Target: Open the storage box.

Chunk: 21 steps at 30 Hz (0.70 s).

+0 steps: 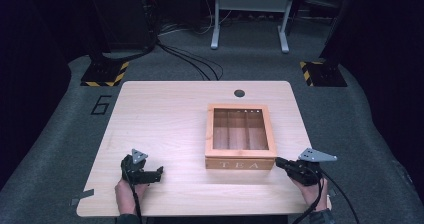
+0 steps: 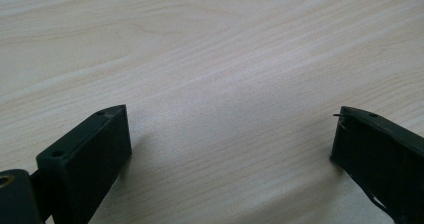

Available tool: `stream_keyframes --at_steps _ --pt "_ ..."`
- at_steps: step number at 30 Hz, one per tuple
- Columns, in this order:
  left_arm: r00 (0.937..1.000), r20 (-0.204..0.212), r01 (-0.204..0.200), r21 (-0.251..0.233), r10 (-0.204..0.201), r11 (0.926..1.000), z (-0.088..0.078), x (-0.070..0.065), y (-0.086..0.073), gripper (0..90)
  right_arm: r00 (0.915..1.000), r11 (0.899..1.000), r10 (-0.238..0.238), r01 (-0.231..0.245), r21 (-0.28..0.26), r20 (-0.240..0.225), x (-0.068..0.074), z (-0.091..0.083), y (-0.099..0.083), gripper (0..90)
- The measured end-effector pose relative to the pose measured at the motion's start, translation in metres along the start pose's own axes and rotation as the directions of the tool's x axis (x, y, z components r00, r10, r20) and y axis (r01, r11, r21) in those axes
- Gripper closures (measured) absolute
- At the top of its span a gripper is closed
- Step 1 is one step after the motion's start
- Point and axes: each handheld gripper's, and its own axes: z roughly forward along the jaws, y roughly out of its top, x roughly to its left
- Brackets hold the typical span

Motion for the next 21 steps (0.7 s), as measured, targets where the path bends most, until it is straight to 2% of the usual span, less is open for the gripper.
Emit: stream_keyframes --at_steps 6,21 --pt "1.0 0.0 0.001 -0.001 -0.001 1.0 0.0 0.0 0.0 2.3 0.9999 1.0 0.0 0.0 -0.017 0.012 0.001 0.002 0.002 86.0" --pt "1.0 0.0 0.001 -0.001 -0.001 1.0 0.0 0.0 0.0 2.3 1.0 0.999 0.002 -0.002 -0.051 0.002 0.001 0.002 0.01 85.6"
